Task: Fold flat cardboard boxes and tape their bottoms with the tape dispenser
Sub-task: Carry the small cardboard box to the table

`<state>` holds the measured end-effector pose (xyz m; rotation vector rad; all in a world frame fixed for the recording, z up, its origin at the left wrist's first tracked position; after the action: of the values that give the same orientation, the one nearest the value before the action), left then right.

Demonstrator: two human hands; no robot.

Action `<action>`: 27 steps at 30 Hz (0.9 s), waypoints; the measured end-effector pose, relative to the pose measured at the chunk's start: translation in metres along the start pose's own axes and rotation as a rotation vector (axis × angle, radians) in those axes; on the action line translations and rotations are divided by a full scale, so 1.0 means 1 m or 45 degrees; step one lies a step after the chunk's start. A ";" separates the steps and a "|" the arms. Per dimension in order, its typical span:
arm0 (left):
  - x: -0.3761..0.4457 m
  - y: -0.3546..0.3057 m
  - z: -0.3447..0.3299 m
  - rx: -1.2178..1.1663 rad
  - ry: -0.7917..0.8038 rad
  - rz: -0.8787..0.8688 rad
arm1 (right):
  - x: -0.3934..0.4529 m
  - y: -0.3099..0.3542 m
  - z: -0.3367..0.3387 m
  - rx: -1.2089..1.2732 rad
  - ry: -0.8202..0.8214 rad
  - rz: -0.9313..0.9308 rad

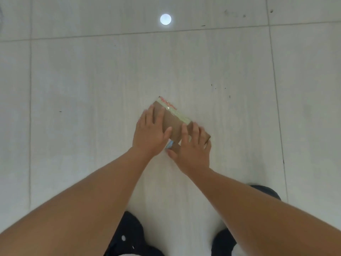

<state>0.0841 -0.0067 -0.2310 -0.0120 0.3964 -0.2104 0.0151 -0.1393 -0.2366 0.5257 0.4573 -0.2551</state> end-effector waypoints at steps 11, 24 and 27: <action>0.008 0.015 0.004 -0.342 0.033 0.597 | 0.042 -0.014 0.028 0.383 -0.312 -0.130; -0.031 0.010 0.035 -1.083 -0.095 0.793 | 0.036 0.042 0.063 0.913 -0.265 -0.667; -0.053 0.007 0.075 -1.149 -0.111 0.797 | 0.003 0.058 0.094 0.955 -0.277 -0.591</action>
<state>0.0665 0.0092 -0.1420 -0.7722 0.3637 0.5981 0.0708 -0.1418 -0.1412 1.1080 0.2532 -0.9408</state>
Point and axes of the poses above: each hand's wrist, its own x-axis towards the middle knuckle, its own z-axis out of the back of the hand, y = z × x, the point moved 1 cm from there along x, towards the middle knuckle, and after that the axes turned 15 degrees about x, right-handed, at the moved point
